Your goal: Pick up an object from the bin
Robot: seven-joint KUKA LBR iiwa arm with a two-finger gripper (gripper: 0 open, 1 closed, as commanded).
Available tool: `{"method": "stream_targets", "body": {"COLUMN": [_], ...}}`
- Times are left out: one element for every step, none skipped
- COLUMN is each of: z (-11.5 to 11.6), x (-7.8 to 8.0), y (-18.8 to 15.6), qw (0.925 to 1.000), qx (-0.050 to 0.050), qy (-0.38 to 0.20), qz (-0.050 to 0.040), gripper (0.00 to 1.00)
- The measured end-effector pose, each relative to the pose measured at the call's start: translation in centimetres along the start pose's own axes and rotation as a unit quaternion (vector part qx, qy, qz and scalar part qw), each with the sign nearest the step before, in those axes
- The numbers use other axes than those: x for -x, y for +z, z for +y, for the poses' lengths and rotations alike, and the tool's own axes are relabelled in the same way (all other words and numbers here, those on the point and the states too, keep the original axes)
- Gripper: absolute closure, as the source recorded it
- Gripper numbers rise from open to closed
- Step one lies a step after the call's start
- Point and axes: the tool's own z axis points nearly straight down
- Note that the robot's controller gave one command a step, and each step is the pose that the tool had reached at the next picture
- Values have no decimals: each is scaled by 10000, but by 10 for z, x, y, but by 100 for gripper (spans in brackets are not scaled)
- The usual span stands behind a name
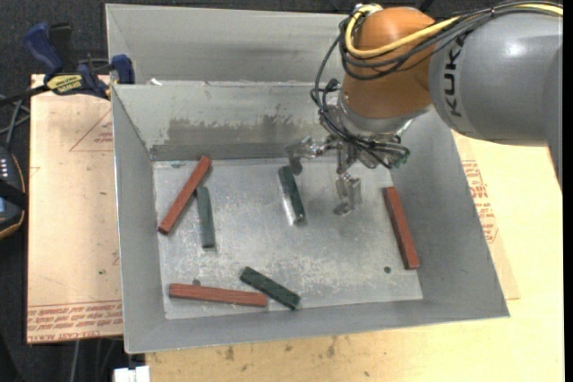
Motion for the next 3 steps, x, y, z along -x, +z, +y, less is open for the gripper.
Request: {"method": "stream_targets", "body": {"z": [3, 16, 15], "x": [13, 13, 27], "y": [-1, 35, 52], "qw": [9986, 9825, 9022], "qx": [-5, 3, 4], "qy": [-525, -1862, -4314], "qz": [-5, 3, 0], "gripper": [0, 0, 100]}}
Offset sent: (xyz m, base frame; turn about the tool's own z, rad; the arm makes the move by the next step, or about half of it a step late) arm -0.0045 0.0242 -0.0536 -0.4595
